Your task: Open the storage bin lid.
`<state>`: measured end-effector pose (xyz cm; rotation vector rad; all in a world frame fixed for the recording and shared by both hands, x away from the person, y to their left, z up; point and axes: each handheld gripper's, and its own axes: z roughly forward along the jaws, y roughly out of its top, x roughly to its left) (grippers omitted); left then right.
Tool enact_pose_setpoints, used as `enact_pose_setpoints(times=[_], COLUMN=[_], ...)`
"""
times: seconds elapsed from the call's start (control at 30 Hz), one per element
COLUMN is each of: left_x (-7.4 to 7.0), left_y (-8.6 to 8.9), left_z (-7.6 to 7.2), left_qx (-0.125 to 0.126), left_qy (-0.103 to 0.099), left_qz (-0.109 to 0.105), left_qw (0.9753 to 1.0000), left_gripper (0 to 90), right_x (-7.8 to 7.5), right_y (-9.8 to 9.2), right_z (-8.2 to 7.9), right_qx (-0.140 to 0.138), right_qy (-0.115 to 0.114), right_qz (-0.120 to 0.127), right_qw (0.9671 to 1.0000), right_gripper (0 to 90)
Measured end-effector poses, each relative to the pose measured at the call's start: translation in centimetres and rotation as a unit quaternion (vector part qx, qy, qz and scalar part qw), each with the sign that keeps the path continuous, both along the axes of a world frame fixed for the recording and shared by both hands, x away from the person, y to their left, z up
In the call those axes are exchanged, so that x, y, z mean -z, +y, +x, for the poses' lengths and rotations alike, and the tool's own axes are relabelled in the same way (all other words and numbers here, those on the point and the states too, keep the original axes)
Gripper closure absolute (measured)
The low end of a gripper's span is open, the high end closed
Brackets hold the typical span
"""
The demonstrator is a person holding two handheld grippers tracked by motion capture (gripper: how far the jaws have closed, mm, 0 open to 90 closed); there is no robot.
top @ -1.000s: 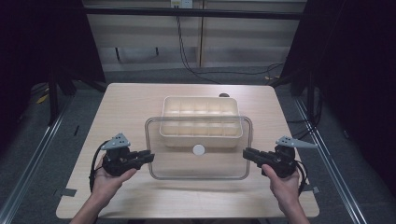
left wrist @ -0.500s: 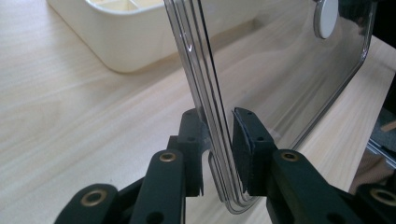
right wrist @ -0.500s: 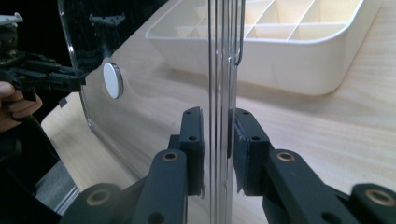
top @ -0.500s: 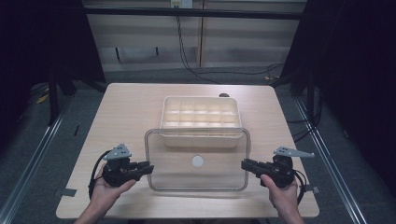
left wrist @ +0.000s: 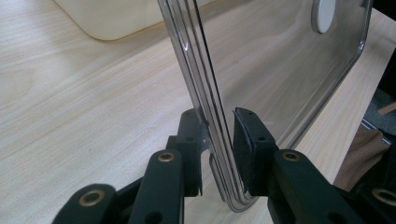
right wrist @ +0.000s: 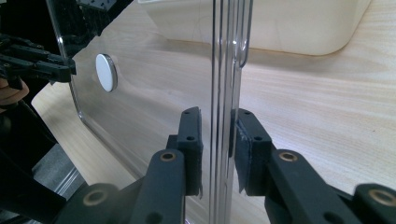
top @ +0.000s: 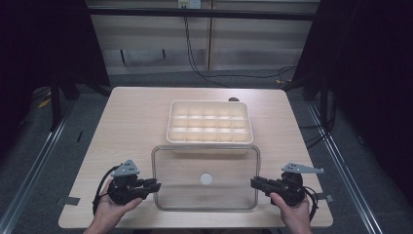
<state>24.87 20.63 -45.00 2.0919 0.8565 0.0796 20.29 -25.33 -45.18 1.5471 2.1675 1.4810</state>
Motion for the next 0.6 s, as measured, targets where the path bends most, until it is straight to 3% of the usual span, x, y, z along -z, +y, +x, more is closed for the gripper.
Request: enact_pose_setpoints(times=[0.23, 0.4, 0.6], left_x=[0.5, 1.0, 1.6], left_y=[-0.2, -0.1, -0.2], left_z=[0.3, 1.0, 1.2], left_qx=[0.013, 0.018, 0.014], left_qy=[-0.003, 0.012, 0.024], left_qz=[0.006, -0.004, 0.005], left_qw=[0.9999, 0.9998, 0.9996], left_gripper=[69.5, 67.9, 65.8], right_x=[0.8, 1.2, 2.0], right_y=[0.0, 0.0, 0.1], right_z=[0.5, 0.9, 1.3], right_qx=[-0.005, -0.010, -0.013], right_qy=[0.014, 0.023, 0.033], right_qz=[-0.014, -0.022, -0.032], right_qw=[0.9998, 0.9995, 0.9989], right_gripper=[73.6, 72.0, 67.4])
